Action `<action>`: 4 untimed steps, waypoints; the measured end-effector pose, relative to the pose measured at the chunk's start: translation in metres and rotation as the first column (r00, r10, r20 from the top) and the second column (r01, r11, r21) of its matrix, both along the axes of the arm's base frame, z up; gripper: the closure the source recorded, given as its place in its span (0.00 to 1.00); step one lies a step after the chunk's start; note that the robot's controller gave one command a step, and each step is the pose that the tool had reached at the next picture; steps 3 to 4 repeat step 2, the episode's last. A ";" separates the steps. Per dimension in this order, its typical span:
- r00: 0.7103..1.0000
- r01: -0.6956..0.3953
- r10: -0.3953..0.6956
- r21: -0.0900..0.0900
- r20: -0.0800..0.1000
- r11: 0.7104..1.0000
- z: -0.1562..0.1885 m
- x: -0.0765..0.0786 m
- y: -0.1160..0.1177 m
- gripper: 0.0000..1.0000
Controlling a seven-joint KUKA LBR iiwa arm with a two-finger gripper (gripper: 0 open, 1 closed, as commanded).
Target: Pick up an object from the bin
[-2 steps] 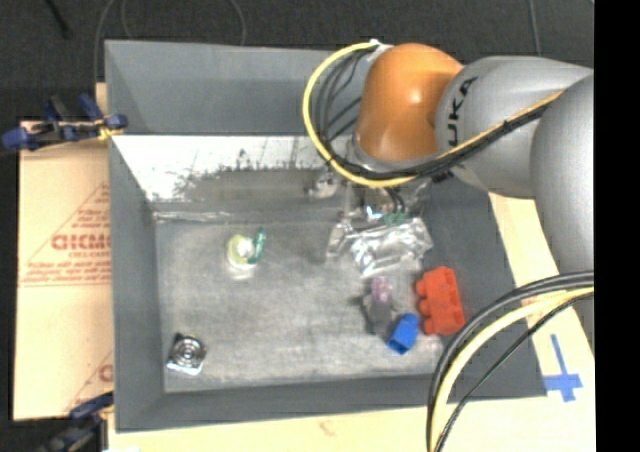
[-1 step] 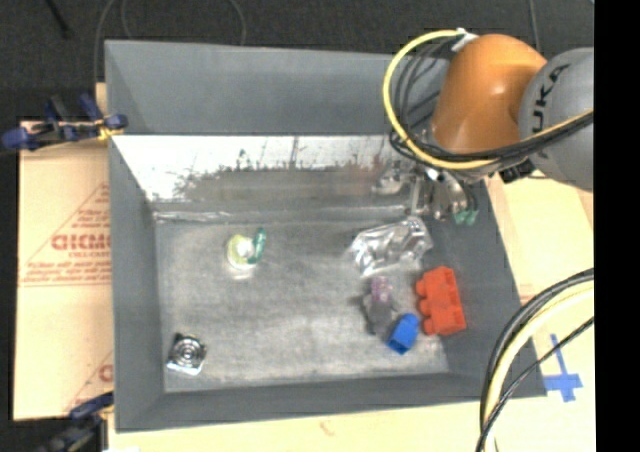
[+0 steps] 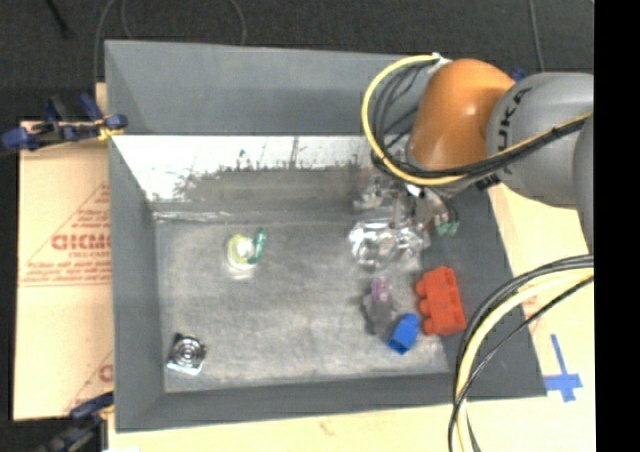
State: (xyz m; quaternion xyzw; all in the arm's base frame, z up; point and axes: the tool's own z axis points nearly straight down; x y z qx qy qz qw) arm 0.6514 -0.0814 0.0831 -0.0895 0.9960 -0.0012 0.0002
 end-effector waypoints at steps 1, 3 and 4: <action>1.000 0.005 -0.005 0.003 0.005 1.000 0.004 0.001 0.001 1.00; 1.000 0.020 -0.020 0.002 0.009 1.000 0.130 -0.007 0.003 1.00; 1.000 0.020 -0.020 0.002 0.009 1.000 0.130 -0.007 0.003 1.00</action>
Offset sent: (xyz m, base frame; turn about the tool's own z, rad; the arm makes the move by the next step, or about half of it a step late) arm 0.0000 0.0000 0.0000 0.0000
